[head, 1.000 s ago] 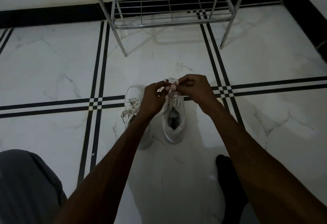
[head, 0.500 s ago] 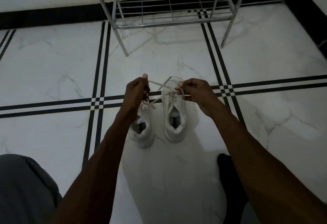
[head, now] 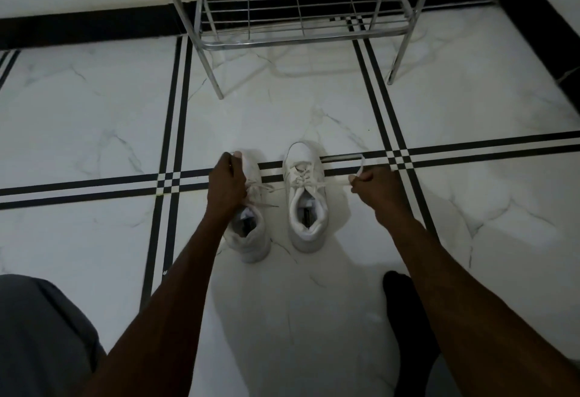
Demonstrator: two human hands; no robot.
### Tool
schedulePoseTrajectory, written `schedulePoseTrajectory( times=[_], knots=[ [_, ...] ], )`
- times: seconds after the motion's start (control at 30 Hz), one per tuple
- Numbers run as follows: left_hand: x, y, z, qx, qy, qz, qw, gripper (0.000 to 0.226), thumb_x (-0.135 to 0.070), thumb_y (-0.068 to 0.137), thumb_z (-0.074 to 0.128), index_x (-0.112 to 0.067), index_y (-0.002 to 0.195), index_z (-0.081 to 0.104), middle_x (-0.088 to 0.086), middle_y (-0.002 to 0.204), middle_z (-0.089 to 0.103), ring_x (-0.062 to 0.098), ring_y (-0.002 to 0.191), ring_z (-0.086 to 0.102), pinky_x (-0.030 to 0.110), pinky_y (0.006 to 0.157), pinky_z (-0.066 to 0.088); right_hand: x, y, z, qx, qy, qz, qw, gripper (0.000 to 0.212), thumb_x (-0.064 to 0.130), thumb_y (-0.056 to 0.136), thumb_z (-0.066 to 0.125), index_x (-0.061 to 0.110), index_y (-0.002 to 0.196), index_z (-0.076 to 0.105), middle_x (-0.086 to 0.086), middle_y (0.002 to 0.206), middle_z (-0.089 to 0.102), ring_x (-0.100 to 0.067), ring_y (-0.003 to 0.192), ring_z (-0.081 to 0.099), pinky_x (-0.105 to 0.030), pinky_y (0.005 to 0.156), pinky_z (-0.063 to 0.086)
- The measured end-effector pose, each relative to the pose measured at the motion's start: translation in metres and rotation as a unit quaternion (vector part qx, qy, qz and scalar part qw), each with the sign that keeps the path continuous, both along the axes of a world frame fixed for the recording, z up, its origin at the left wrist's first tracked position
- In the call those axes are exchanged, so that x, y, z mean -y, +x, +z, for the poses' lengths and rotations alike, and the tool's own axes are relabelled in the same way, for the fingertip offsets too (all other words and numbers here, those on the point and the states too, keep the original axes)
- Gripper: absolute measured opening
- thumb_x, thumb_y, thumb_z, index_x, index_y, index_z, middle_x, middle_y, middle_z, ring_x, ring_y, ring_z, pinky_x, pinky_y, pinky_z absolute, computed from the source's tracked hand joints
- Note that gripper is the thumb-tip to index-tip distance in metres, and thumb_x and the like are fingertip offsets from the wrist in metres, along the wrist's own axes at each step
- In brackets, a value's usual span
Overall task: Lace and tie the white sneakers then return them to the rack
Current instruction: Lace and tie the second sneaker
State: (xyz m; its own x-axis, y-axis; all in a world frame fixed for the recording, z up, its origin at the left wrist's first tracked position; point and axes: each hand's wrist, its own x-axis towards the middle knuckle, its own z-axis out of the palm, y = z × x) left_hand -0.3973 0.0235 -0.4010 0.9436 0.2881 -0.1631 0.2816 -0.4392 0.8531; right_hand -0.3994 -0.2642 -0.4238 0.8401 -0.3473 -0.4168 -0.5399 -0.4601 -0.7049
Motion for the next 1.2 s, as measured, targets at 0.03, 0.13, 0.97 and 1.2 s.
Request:
schedulePoseTrajectory(
  times=[0.03, 0.13, 0.97, 1.2],
  knots=[
    [0.006, 0.001, 0.000, -0.001, 0.028, -0.025, 0.999, 0.033, -0.041, 0.107, 0.041, -0.012, 0.096, 0.051, 0.008, 0.080, 0.060, 0.023, 0.072, 0.061, 0.045, 0.069, 0.056, -0.002, -0.002, -0.002, 0.005, 0.013, 0.006, 1.000, 0.023, 0.028, 0.087, 0.073, 0.006, 0.079, 0.068, -0.014, 0.086, 0.075, -0.026, 0.085, 0.073, -0.045, 0.084, 0.059],
    [0.025, 0.007, 0.005, 0.019, 0.045, -0.049, 0.998, 0.027, -0.029, 0.104, 0.051, -0.010, 0.122, 0.044, 0.011, 0.101, 0.069, 0.028, 0.091, 0.068, 0.045, 0.080, 0.057, -0.004, 0.004, 0.001, 0.028, 0.017, 0.034, 0.999, 0.036, 0.038, 0.080, 0.079, 0.006, 0.088, 0.063, -0.014, 0.093, 0.072, -0.027, 0.088, 0.072, -0.049, 0.081, 0.059],
    [0.060, 0.022, 0.007, 0.028, 0.352, -0.316, 0.881, 0.033, -0.005, 0.091, 0.057, -0.027, 0.103, 0.079, -0.003, 0.097, 0.080, 0.024, 0.098, 0.071, 0.039, 0.090, 0.041, -0.041, 0.012, 0.003, 0.164, -0.094, 0.329, 0.925, 0.026, -0.002, 0.088, 0.062, 0.012, 0.105, 0.075, -0.010, 0.103, 0.074, -0.021, 0.094, 0.068, -0.029, 0.083, 0.054],
    [0.053, 0.015, -0.011, 0.058, 0.318, -0.280, 0.904, 0.029, -0.004, 0.088, 0.060, -0.025, 0.096, 0.077, -0.005, 0.086, 0.079, 0.020, 0.089, 0.073, 0.039, 0.087, 0.044, -0.036, 0.003, -0.003, 0.179, -0.087, 0.314, 0.928, 0.024, -0.003, 0.087, 0.059, 0.009, 0.099, 0.075, -0.012, 0.096, 0.074, -0.021, 0.086, 0.067, -0.036, 0.081, 0.056]
  ],
)
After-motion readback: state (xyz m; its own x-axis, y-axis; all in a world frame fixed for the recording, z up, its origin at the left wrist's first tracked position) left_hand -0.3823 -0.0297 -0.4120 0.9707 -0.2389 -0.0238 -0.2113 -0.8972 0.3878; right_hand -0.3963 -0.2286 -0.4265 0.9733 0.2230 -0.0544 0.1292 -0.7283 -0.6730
